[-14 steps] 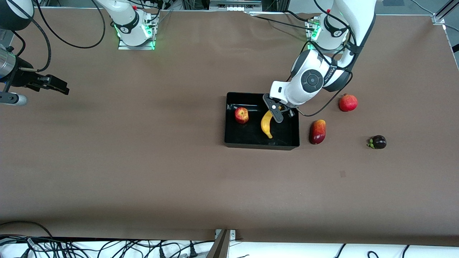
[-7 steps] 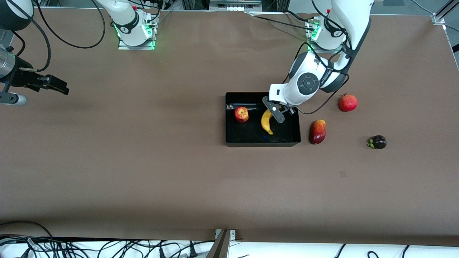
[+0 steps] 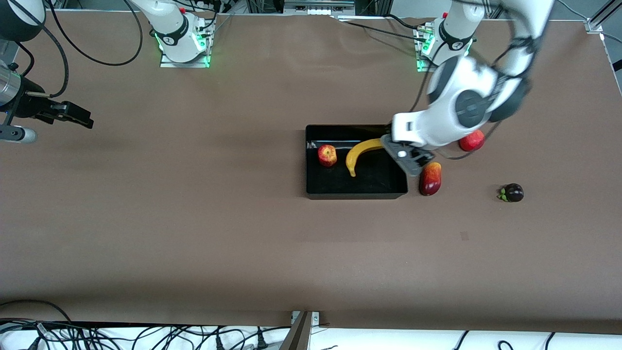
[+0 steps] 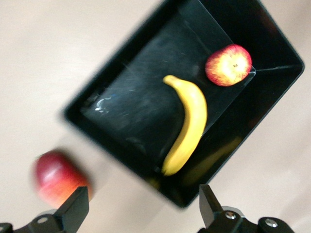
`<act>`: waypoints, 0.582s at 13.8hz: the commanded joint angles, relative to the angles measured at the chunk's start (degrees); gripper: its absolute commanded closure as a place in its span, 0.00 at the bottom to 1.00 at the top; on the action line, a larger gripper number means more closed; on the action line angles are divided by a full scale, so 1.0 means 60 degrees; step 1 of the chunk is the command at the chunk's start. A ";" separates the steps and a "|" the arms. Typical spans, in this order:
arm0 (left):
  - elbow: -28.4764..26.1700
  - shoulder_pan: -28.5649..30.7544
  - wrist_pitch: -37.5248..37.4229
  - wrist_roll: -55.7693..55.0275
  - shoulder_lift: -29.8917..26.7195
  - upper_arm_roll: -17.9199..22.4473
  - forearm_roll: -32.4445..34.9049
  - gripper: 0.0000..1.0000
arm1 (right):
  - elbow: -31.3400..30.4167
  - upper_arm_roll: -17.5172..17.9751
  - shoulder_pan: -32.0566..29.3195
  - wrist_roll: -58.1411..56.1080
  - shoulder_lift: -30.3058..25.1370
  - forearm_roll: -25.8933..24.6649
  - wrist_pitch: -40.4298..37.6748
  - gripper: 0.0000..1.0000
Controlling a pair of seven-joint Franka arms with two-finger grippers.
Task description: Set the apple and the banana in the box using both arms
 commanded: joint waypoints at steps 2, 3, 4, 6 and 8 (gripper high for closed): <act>0.0548 0.1528 -0.0484 0.0282 -0.1211 0.0099 0.1596 0.00 | -0.0003 0.0102 -0.0125 0.0064 -0.0058 -0.0112 -0.0098 0.00; 0.0622 0.1662 -0.0540 0.0283 -0.1547 0.0084 0.2225 0.00 | -0.0003 0.0102 -0.0125 0.0049 -0.0058 -0.0112 -0.0098 0.00; 0.0608 0.1881 -0.0787 0.0196 -0.1898 0.0084 0.2449 0.00 | -0.0003 0.0102 -0.0125 0.0064 -0.0058 -0.0112 -0.0098 0.00; 0.0710 0.2293 -0.1548 -0.0459 -0.2251 0.0157 0.2408 0.00 | -0.0003 0.0102 -0.0125 0.0064 -0.0058 -0.0112 -0.0113 0.00; 0.0710 0.2425 -0.2352 -0.2432 -0.2691 0.0333 0.2408 0.00 | -0.0003 0.0102 -0.0125 0.0064 -0.0058 -0.0112 -0.0113 0.00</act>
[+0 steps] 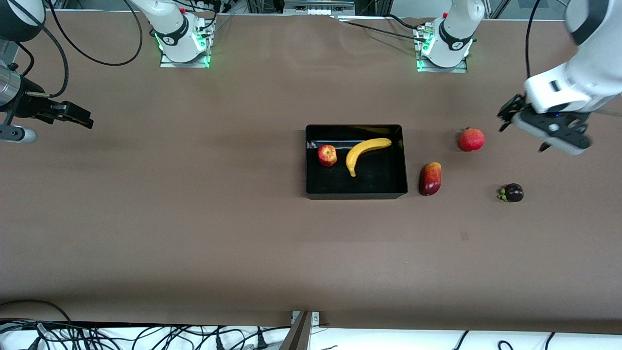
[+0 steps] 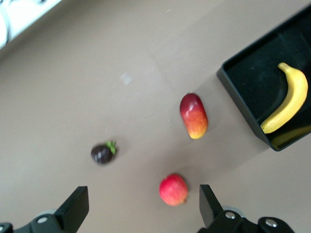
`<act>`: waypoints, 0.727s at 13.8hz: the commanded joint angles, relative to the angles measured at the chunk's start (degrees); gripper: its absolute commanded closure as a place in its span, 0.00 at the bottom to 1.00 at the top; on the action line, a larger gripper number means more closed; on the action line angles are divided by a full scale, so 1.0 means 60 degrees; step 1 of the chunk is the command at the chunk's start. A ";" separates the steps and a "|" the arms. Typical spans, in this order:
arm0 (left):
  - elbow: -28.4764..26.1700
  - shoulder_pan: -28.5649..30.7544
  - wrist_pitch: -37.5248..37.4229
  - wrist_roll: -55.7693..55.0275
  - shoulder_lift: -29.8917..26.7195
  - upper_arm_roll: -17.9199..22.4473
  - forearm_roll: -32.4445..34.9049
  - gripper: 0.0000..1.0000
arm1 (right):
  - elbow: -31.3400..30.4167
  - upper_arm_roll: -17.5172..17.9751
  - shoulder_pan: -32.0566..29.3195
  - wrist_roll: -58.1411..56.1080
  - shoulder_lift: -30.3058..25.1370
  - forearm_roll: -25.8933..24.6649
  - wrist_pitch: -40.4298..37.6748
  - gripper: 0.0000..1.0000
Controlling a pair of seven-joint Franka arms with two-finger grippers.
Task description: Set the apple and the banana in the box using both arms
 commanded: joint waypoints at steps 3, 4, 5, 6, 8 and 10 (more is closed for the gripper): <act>0.0025 0.0107 -0.0935 -0.3141 -0.0451 0.0236 -0.0292 0.00 | -0.0003 0.0103 -0.0120 0.0064 -0.0059 -0.0112 -0.0101 0.00; 0.0040 0.0092 -0.0950 -0.3377 -0.0436 0.0296 -0.0410 0.00 | -0.0003 0.0103 -0.0120 0.0064 -0.0059 -0.0112 -0.0101 0.00; 0.0069 0.0107 -0.0921 -0.3481 -0.0494 0.0253 -0.0484 0.00 | -0.0003 0.0103 -0.0120 0.0064 -0.0059 -0.0112 -0.0101 0.00; 0.0069 0.0107 -0.0949 -0.3554 -0.0552 0.0180 -0.0484 0.00 | -0.0003 0.0103 -0.0120 0.0064 -0.0059 -0.0112 -0.0101 0.00; 0.0069 0.0092 -0.0950 -0.3701 -0.0582 0.0150 -0.0499 0.00 | -0.0003 0.0103 -0.0120 0.0049 -0.0059 -0.0112 -0.0101 0.00; 0.0069 0.0092 -0.0950 -0.3701 -0.0626 0.0164 -0.0499 0.00 | -0.0003 0.0103 -0.0120 0.0049 -0.0059 -0.0112 -0.0101 0.00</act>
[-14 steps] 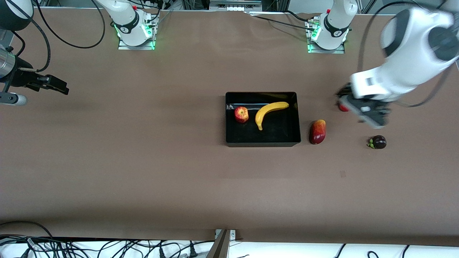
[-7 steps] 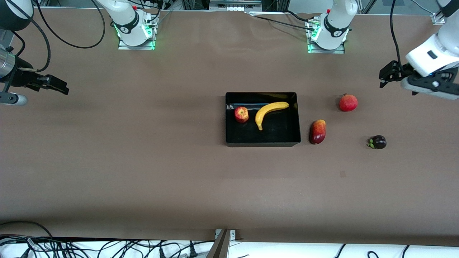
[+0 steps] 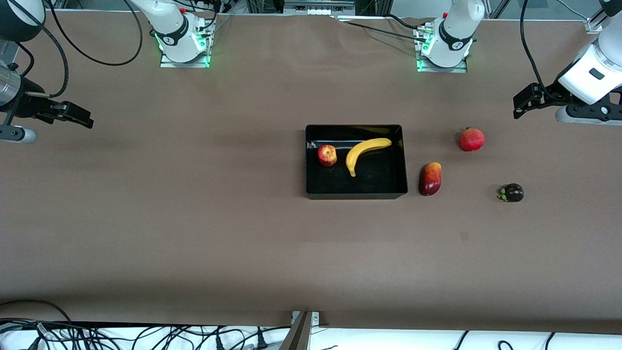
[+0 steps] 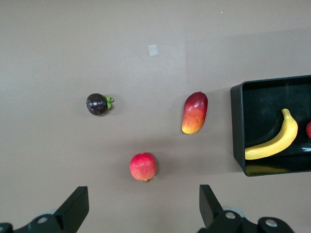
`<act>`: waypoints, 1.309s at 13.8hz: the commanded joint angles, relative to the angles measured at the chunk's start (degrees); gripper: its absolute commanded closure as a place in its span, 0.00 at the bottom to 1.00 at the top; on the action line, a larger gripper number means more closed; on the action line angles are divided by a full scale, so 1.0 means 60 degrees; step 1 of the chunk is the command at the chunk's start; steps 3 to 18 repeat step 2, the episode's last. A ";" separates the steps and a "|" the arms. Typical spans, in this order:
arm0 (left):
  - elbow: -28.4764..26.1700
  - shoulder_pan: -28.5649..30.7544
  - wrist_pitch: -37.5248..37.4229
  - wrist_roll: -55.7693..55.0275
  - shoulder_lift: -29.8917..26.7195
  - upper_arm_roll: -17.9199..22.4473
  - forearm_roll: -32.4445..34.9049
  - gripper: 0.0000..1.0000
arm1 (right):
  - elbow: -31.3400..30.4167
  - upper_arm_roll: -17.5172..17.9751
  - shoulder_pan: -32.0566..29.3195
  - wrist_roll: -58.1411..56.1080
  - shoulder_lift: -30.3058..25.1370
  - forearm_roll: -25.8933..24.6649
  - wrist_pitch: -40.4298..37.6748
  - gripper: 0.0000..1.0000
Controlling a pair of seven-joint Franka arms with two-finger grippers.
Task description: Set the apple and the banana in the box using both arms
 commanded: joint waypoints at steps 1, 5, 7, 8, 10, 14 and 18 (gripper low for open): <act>0.0070 -0.0005 -0.0165 -0.0126 -0.0169 0.0006 -0.0153 0.00 | -0.0003 0.0103 -0.0120 0.0049 -0.0060 -0.0112 -0.0095 0.00; 0.0085 -0.0005 -0.0165 -0.0112 -0.0169 0.0020 -0.0153 0.00 | -0.0003 0.0103 -0.0120 0.0049 -0.0060 -0.0112 -0.0095 0.00; 0.0085 -0.0005 -0.0165 -0.0112 -0.0169 0.0020 -0.0153 0.00 | -0.0003 0.0103 -0.0120 0.0049 -0.0060 -0.0112 -0.0095 0.00; 0.0085 -0.0005 -0.0165 -0.0112 -0.0169 0.0020 -0.0153 0.00 | -0.0003 0.0103 -0.0120 0.0049 -0.0060 -0.0112 -0.0095 0.00; 0.0085 -0.0005 -0.0165 -0.0112 -0.0169 0.0020 -0.0153 0.00 | -0.0003 0.0103 -0.0120 0.0049 -0.0060 -0.0112 -0.0095 0.00; 0.0085 -0.0005 -0.0165 -0.0112 -0.0169 0.0020 -0.0153 0.00 | -0.0003 0.0103 -0.0120 0.0049 -0.0060 -0.0112 -0.0095 0.00; 0.0085 -0.0005 -0.0165 -0.0112 -0.0169 0.0020 -0.0153 0.00 | -0.0003 0.0103 -0.0120 0.0049 -0.0060 -0.0112 -0.0095 0.00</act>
